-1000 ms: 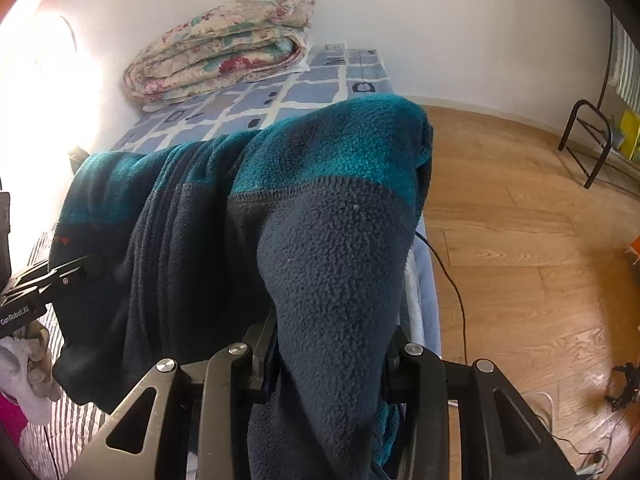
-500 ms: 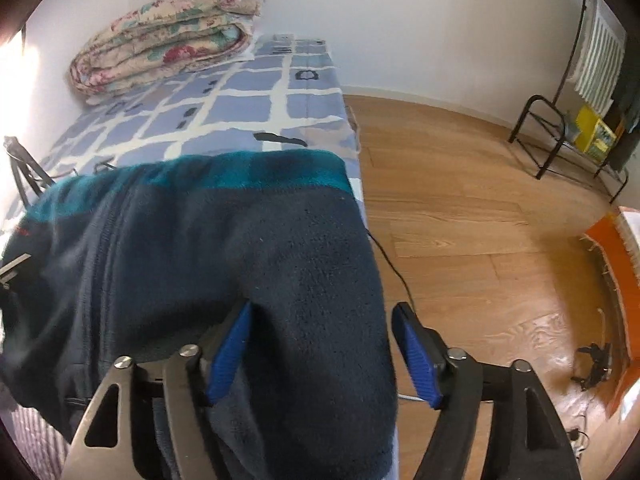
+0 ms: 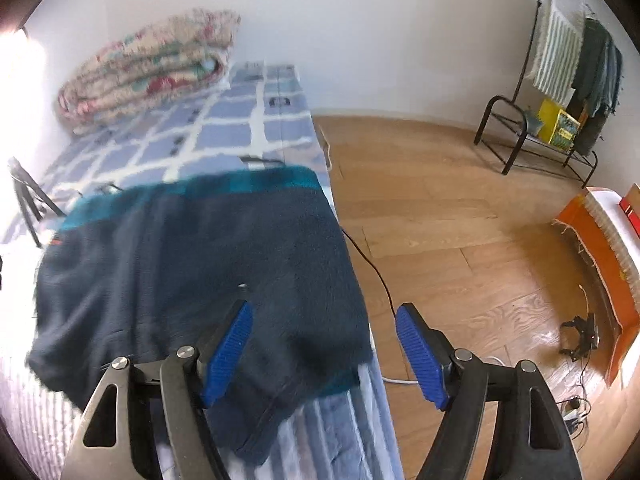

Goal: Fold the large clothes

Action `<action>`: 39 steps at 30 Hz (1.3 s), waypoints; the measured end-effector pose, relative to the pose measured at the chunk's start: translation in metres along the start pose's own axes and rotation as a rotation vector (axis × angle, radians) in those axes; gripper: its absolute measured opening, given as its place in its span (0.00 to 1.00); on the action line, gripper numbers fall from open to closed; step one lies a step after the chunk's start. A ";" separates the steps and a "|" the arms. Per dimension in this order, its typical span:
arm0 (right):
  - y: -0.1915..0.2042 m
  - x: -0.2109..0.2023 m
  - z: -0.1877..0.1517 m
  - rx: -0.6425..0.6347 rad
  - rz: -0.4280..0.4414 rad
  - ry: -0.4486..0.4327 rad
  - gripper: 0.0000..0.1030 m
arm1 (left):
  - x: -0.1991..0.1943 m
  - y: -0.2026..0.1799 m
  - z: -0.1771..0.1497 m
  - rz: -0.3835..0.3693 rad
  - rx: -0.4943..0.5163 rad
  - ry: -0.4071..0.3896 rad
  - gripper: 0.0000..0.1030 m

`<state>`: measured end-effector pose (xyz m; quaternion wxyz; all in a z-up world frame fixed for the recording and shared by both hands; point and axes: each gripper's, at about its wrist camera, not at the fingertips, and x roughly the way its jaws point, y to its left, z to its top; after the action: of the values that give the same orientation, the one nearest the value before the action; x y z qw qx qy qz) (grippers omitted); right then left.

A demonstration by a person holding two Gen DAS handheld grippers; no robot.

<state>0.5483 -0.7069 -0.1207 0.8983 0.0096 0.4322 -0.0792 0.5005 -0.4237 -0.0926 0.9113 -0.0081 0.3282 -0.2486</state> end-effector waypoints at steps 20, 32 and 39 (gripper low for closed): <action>0.066 -0.275 -0.059 -0.029 0.085 -0.243 0.74 | -0.272 -0.065 -0.039 -0.013 0.089 -0.167 0.37; 0.084 -0.383 -0.165 0.032 0.094 -0.291 0.77 | -0.390 -0.101 -0.106 0.006 0.124 -0.201 0.57; 0.091 -0.412 -0.219 0.050 0.078 -0.325 0.81 | -0.422 -0.109 -0.149 0.014 0.105 -0.188 0.68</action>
<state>0.1396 -0.5435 0.0575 0.9582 0.0357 0.2783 -0.0554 0.0833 -0.3036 0.0603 0.9389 0.0189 0.2280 -0.2571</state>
